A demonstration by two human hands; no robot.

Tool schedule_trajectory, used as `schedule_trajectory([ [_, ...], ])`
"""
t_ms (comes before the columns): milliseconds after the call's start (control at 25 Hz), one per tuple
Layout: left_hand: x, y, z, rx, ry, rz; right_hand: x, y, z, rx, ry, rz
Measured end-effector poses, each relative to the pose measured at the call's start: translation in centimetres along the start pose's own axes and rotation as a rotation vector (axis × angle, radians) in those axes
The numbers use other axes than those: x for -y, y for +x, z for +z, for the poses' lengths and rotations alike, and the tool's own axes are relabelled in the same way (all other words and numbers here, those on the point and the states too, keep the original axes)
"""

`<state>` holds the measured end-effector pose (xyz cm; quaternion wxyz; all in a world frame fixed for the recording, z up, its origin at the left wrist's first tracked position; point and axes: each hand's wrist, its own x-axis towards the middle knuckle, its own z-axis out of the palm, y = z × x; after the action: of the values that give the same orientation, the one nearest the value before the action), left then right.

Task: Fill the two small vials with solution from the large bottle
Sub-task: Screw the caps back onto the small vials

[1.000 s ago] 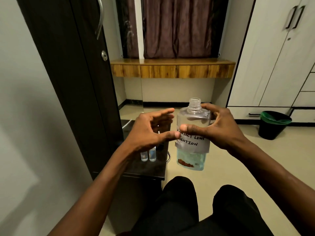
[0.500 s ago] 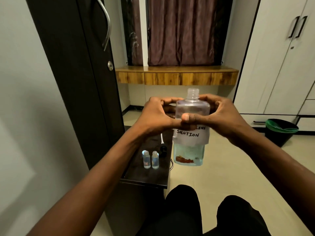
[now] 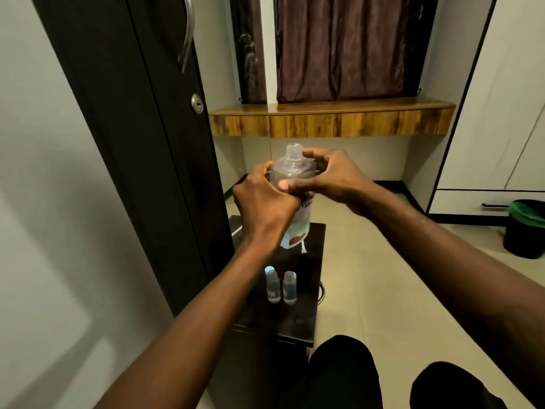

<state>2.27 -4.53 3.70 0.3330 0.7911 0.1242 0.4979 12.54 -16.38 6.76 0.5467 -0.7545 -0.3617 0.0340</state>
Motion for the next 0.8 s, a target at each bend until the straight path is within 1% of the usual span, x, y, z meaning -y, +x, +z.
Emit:
schedule_trajectory([
  [120,2.4,0.0,1.7,-0.023,0.012,-0.105,-1.9,2.1,1.7,0.003,-0.046,-0.030],
  [360,5.9,-1.2,3.9,-0.061,0.070,-0.302,-5.2,4.0,4.2,0.058,-0.063,-0.012],
  [480,7.2,-1.9,4.3,-0.069,0.063,-0.319,-6.8,4.3,5.1,0.095,-0.015,-0.019],
  [600,7.7,-2.2,4.6,-0.084,0.095,-0.328,-8.1,4.6,5.8,0.093,0.030,-0.016],
  [720,8.3,-2.7,5.3,-0.058,0.100,-0.323,-9.2,4.8,6.0,0.088,0.066,0.001],
  [800,8.5,-2.8,5.5,-0.049,0.128,-0.357,-9.7,4.8,6.2,0.110,0.072,0.003],
])
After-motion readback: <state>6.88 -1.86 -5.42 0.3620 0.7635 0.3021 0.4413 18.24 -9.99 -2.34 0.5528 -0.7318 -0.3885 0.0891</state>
